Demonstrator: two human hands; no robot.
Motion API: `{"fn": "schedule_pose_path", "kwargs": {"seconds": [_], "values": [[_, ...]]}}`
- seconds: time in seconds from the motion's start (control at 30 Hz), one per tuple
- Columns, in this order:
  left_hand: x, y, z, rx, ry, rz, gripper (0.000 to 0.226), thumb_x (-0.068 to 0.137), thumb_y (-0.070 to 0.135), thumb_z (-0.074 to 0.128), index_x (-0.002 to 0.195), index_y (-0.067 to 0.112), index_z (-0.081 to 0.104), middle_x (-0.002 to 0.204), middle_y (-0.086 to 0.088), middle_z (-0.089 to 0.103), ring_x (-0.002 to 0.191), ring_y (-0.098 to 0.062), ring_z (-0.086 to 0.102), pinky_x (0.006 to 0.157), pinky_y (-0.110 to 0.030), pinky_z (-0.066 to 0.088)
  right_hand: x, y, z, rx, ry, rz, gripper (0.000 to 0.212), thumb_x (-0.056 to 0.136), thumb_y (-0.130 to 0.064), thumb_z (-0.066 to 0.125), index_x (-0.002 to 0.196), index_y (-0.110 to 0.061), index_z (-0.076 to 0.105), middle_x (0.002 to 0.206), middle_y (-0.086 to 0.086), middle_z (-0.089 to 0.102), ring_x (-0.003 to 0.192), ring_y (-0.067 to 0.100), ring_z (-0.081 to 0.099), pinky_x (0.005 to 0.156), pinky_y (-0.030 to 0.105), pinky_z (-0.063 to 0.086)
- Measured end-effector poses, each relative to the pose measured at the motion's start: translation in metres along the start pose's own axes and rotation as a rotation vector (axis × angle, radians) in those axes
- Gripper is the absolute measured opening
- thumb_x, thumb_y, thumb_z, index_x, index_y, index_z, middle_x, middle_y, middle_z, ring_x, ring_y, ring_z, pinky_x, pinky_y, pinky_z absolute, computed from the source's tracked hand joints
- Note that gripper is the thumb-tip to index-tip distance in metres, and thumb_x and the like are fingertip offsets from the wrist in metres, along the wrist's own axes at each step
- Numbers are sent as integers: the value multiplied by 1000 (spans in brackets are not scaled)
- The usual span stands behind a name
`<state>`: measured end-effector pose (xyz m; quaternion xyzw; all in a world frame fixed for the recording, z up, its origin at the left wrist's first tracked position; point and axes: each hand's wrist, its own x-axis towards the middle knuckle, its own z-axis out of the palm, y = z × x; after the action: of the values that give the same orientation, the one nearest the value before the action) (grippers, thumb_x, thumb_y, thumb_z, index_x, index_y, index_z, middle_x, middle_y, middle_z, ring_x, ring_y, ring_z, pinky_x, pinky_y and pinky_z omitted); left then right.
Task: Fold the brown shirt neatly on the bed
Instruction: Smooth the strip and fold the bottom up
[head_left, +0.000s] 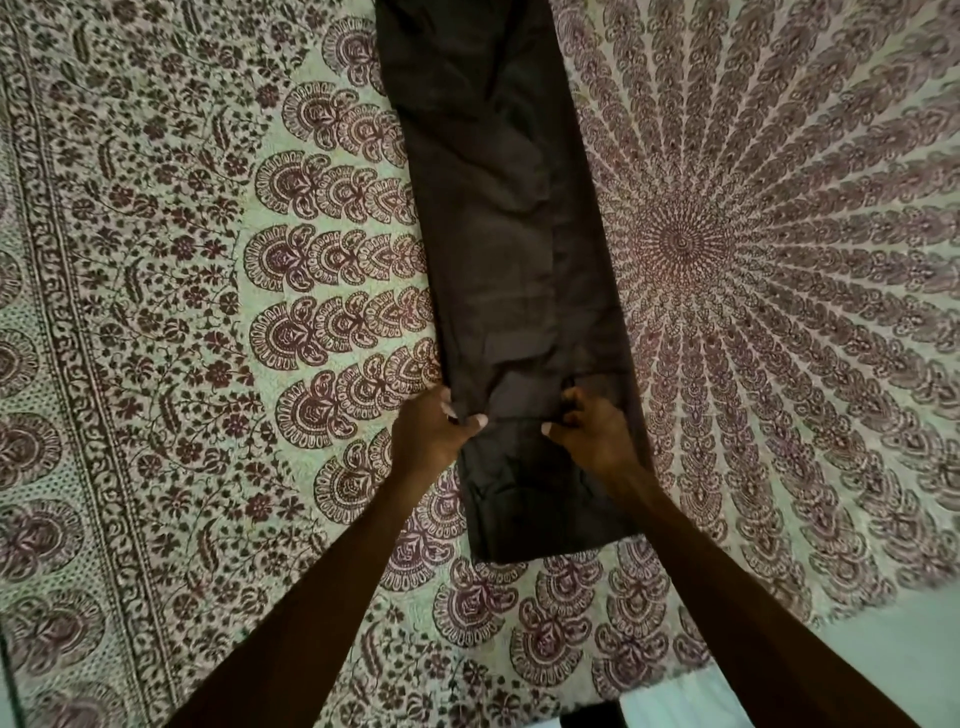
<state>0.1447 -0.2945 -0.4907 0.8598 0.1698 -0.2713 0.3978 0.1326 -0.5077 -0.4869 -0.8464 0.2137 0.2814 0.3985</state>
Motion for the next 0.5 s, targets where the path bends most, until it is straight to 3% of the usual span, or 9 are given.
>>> {"fn": "schedule_pose_path", "kwargs": {"seconds": [0.13, 0.27, 0.33, 0.4, 0.5], "values": [[-5, -1, 3, -8, 41, -44, 33, 75, 28, 78, 98, 12, 61, 74, 4, 64, 79, -24, 67, 73, -35, 52, -3, -3, -2, -64, 63, -67, 31, 80, -19, 75, 109, -12, 66, 83, 6, 70, 77, 13, 62, 70, 24, 48], [-13, 3, 7, -35, 136, -29, 31, 78, 19, 75, 103, 11, 58, 71, 5, 59, 77, -23, 64, 72, -34, 49, -5, 0, -2, -54, 93, -76, 28, 79, -19, 75, 105, -15, 68, 80, 5, 70, 80, 17, 67, 69, 21, 48], [-15, 6, 9, -78, 194, -16, 41, 78, 16, 75, 111, 11, 52, 84, -4, 63, 78, -21, 60, 77, -39, 51, -3, -2, -2, -49, 110, -70, 31, 78, -18, 75, 108, -14, 67, 85, 7, 71, 86, 20, 68, 69, 16, 41], [-13, 8, 10, -54, 310, 59, 60, 75, 17, 76, 126, 11, 45, 112, -11, 59, 98, -26, 59, 87, -41, 50, -1, -4, -3, -29, 136, -53, 36, 78, -18, 77, 111, -13, 64, 90, 8, 72, 90, 22, 68, 71, 17, 40], [-8, 14, 9, 221, 452, 260, 66, 81, 26, 69, 139, 13, 41, 137, -14, 44, 123, -31, 46, 101, -45, 42, -3, -11, -5, -79, 197, -124, 50, 76, -22, 77, 120, -14, 54, 107, 10, 67, 99, 26, 63, 79, 24, 44]]}}
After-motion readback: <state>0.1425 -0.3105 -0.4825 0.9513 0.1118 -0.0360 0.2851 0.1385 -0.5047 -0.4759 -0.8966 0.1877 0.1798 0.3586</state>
